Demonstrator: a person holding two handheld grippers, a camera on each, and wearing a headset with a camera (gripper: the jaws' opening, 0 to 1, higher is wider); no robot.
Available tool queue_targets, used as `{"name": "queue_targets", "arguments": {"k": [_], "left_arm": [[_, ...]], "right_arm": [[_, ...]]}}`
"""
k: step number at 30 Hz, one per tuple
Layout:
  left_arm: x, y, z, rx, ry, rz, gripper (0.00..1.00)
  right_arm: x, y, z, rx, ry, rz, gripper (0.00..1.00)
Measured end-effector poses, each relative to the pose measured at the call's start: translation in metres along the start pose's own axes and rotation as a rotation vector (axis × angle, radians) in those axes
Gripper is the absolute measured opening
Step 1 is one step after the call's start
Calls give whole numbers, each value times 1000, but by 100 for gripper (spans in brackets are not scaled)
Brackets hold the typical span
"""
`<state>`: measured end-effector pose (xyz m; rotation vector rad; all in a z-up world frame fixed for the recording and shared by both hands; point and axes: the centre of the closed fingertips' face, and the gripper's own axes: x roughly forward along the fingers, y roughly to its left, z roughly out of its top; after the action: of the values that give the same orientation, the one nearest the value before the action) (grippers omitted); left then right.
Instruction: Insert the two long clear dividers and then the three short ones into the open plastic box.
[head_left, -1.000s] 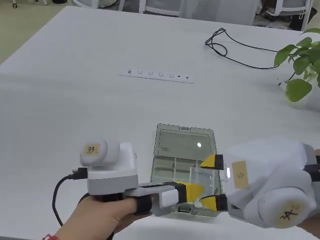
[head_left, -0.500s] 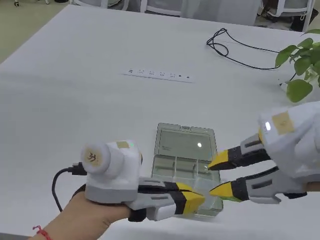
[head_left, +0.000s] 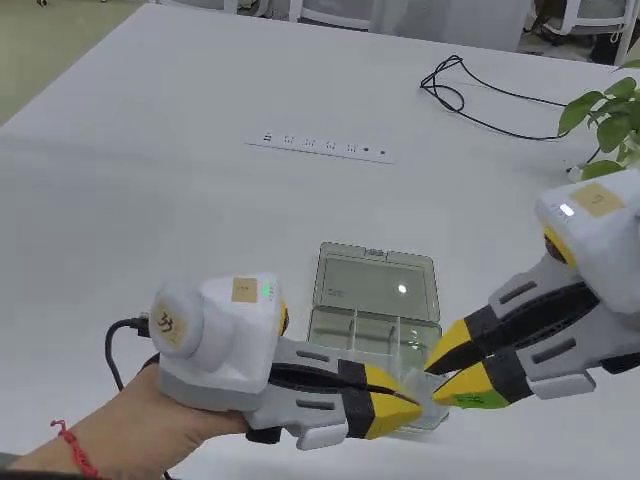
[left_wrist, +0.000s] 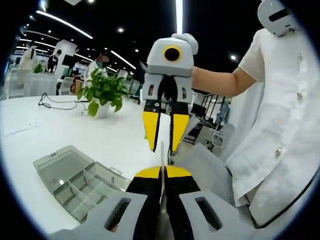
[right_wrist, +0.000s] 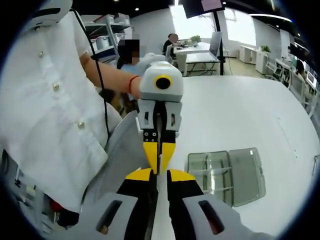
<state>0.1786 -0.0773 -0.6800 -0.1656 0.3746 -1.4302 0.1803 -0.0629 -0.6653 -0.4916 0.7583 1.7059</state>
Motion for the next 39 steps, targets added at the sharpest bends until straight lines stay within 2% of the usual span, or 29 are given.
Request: {"name": "queue_targets", "arguments": {"k": [8,19,30,39], "left_arm": [[-2,-1,1,-3,-11,-6,0],[-2,-1,-1,-1,-8,-1,0],[-3,-1,-3,2,0,12,0],[-10,7,-6,7,7,59,4]], "right_arm": [[4,1,-1,11,-4,36,4],[7,4,0,17,-11,48,3],[5,2,-3,13,-8,31,3],[-3,-2,-6,16,-10,-2,3]]}}
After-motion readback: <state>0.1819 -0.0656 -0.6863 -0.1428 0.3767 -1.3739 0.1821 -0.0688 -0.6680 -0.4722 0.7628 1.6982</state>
